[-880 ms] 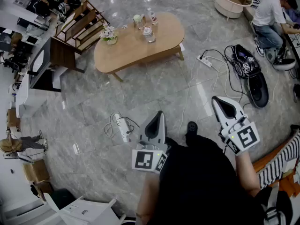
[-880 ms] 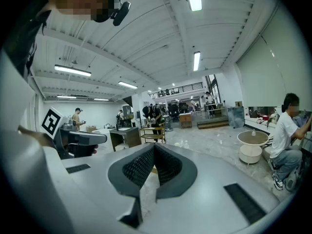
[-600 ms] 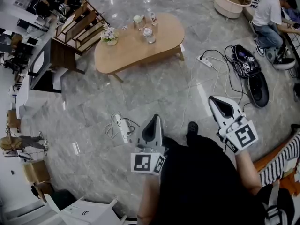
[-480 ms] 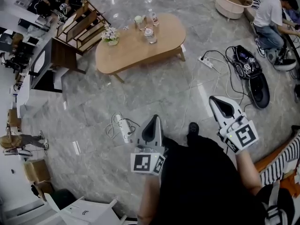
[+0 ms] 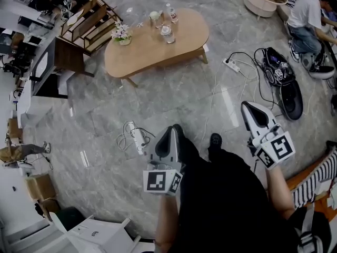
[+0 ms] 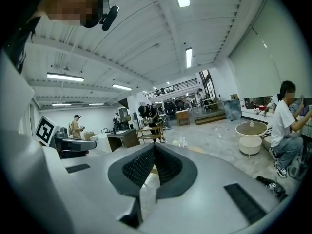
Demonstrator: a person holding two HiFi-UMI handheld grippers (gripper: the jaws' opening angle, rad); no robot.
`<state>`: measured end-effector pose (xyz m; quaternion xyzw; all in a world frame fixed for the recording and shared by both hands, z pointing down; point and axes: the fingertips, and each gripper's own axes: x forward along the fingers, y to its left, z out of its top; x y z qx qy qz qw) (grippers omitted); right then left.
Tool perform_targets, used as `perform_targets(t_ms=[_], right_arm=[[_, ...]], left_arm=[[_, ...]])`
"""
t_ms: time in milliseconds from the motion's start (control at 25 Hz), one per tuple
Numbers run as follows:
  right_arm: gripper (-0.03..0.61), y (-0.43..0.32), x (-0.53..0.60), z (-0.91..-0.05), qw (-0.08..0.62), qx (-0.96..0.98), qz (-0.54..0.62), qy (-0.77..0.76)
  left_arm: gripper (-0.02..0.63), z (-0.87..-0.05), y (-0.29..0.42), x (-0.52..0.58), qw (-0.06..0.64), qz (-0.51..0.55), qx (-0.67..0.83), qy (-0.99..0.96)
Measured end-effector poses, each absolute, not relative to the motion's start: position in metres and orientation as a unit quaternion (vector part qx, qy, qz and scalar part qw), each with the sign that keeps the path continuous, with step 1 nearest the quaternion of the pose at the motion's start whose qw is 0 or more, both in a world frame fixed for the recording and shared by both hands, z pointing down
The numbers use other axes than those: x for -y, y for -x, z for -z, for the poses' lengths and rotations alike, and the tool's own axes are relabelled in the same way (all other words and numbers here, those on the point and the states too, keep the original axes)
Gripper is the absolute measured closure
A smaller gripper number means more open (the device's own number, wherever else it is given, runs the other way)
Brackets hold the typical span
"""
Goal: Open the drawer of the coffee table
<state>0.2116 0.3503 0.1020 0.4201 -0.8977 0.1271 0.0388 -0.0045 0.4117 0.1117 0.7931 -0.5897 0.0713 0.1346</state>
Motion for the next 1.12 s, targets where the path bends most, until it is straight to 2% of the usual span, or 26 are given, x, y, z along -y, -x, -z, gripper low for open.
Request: perform_targets(t_ms=[400,1120], right_arm=[[0.566,-0.198,-0.306,-0.114,0.046,0.877,-0.138,-0.457],[0.566,-0.088,-0.172,-0.077,0.058,0.853,-0.098,-0.509]], left_arm=[[0.600,-0.124,0.033,-0.365,0.142,-0.073,0.570,-0.806],[0.600,-0.122,0.145,-0.192,0.121,-0.055,0.514,-0.847]])
